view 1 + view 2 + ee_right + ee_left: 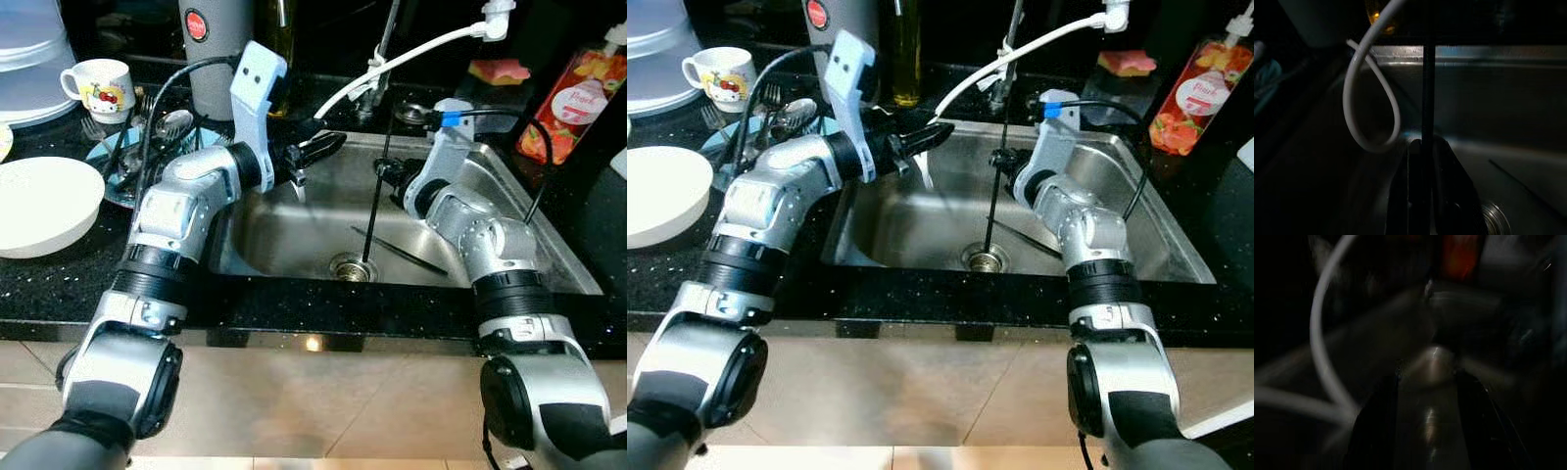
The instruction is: Kitchen organization
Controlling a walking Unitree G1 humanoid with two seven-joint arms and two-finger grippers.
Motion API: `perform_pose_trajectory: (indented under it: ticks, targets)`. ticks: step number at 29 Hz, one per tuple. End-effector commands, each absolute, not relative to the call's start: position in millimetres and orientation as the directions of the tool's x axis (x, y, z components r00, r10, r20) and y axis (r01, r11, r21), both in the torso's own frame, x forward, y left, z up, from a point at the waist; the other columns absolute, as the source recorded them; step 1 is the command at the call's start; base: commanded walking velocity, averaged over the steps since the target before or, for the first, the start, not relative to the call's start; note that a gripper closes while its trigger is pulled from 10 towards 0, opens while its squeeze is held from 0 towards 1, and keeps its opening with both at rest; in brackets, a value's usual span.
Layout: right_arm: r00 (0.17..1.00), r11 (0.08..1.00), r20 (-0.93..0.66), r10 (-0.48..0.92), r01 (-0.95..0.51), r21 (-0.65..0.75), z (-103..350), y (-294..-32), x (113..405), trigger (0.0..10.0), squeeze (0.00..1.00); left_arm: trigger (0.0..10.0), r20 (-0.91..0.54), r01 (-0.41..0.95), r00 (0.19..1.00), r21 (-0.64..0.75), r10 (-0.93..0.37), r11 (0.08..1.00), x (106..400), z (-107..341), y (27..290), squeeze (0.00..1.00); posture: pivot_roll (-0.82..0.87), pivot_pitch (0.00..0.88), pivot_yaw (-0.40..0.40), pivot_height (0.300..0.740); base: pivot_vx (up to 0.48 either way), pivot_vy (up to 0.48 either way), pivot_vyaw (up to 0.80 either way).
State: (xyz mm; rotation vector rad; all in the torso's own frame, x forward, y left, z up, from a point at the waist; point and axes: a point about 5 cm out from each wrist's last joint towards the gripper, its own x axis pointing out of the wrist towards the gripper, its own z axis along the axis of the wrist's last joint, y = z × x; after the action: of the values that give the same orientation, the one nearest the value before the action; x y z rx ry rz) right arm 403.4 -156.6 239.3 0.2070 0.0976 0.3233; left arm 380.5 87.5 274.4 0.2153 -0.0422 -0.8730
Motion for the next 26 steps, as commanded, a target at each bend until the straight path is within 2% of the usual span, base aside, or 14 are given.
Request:
perform_pose_trajectory:
  ticks: [1,5,11,21,22,26]
  targets:
    - [0.943,0.933,-0.073,0.325,-0.307,0.189,238.5,-156.3,405.5,10.0,0.00,10.0,-0.128,0.751,0.656,0.215,-0.744,0.625,382.0,263.1,88.7,0.00,0.22,0.085,-0.080,0.740,0.000,0.000,0.00]
    - [0.936,0.940,-0.133,0.327,-0.307,0.150,227.8,-152.4,409.2,10.0,0.00,10.0,-0.197,0.748,0.664,0.146,-0.722,0.648,385.4,257.0,91.7,0.00,0.21,0.090,-0.079,0.740,0.000,0.000,0.00]
    - [0.904,0.926,-0.204,0.375,-0.356,0.122,217.0,-140.7,411.1,10.0,0.00,10.0,-0.267,0.750,0.655,0.112,-0.707,0.652,386.6,248.6,93.2,0.00,0.22,0.090,-0.080,0.740,0.000,0.000,0.00]
    - [0.847,0.899,-0.304,0.437,-0.426,0.104,200.4,-127.1,410.5,10.0,0.00,10.0,-0.303,0.759,0.643,0.127,-0.703,0.639,386.3,245.3,90.9,0.00,0.21,0.088,-0.085,0.740,0.000,0.000,0.00]
    - [0.845,0.899,-0.309,0.436,-0.423,0.112,199.3,-126.5,410.6,10.0,0.09,10.0,-0.303,0.758,0.644,0.127,-0.702,0.640,386.5,245.6,90.7,0.00,0.21,0.087,-0.085,0.740,0.000,0.000,0.00]
    - [0.848,0.906,-0.319,0.423,-0.394,0.154,194.9,-126.1,410.5,10.0,0.13,10.0,-0.301,0.754,0.649,0.132,-0.699,0.643,387.0,246.5,90.6,0.00,0.21,0.087,-0.085,0.740,0.000,0.000,0.00]
